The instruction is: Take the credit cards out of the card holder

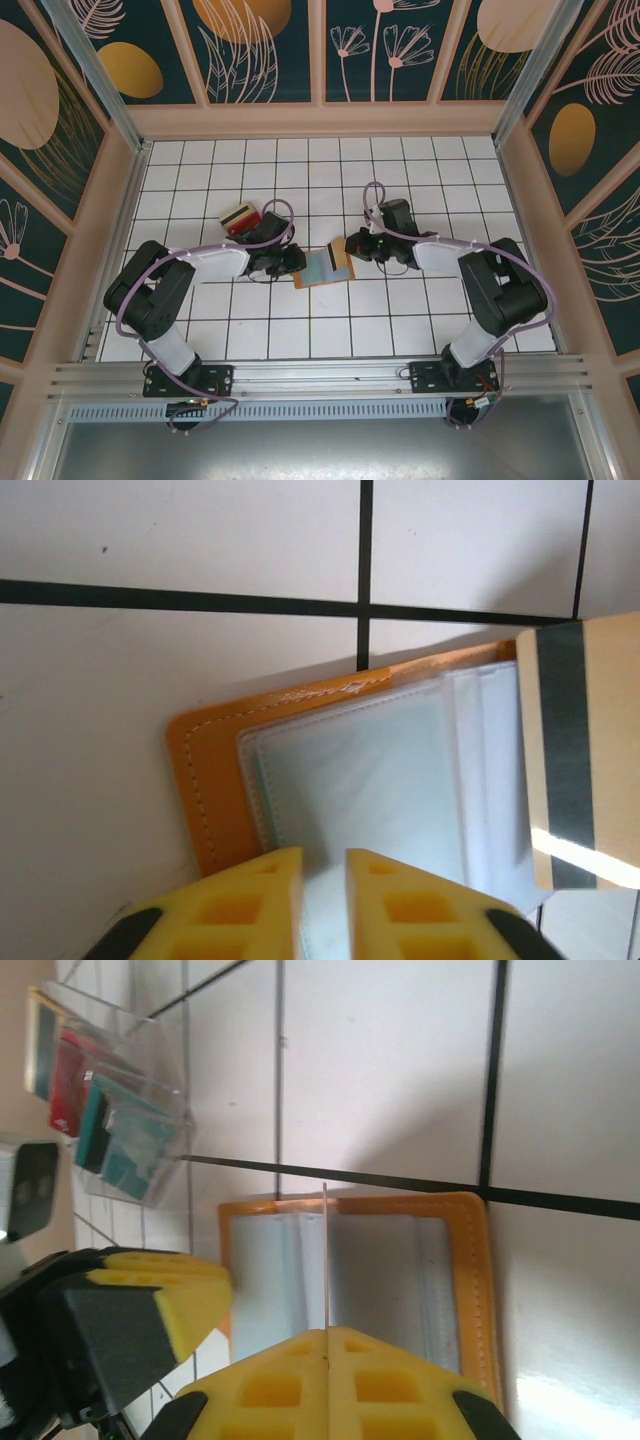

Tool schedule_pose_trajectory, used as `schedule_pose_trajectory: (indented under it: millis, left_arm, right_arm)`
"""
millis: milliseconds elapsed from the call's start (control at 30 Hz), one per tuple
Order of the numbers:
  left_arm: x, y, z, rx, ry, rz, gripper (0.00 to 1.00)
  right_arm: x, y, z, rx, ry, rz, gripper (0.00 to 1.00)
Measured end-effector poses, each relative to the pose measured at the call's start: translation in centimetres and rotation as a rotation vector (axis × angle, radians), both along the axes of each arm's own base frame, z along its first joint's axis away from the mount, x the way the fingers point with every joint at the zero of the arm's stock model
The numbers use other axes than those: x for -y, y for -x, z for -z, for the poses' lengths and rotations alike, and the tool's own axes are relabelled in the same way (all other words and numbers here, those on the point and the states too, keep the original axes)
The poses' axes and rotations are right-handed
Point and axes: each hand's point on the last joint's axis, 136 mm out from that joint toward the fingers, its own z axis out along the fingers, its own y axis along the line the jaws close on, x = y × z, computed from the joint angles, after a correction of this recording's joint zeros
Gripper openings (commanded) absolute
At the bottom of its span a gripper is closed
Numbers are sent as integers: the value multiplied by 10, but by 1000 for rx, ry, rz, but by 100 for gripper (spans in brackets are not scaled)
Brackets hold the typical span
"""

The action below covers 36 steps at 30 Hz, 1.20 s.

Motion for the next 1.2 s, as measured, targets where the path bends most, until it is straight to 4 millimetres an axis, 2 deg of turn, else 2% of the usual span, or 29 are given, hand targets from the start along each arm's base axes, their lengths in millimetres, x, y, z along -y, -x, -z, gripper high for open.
schedule_pose_trajectory:
  millis: [33, 167, 400, 500, 667, 800, 1200]
  left_arm:
    - [1, -2, -3, 4, 7, -5, 35]
    - [6, -6, -24, 33, 64, -33, 42]
    - [32, -25, -96, 152, 340, -102, 45]
    - [39, -26, -116, 169, 453, -118, 44]
    - [47, -27, -131, 161, 568, -135, 37]
    - [50, -26, -141, 162, 627, -134, 36]
    - [53, -27, -148, 163, 658, -133, 35]
  right_arm:
    - [0, 0, -5, 14, -6, -1, 0]
    - [1, -3, -23, 58, -26, 3, 0]
    - [9, -10, -51, 99, -99, 56, 0]
    - [11, -11, -65, 114, -157, 77, 0]
    - [9, -13, -90, 136, -271, 84, 0]
    - [4, -11, -102, 144, -337, 66, 0]
    - [-1, -2, -115, 138, -427, 29, 0]
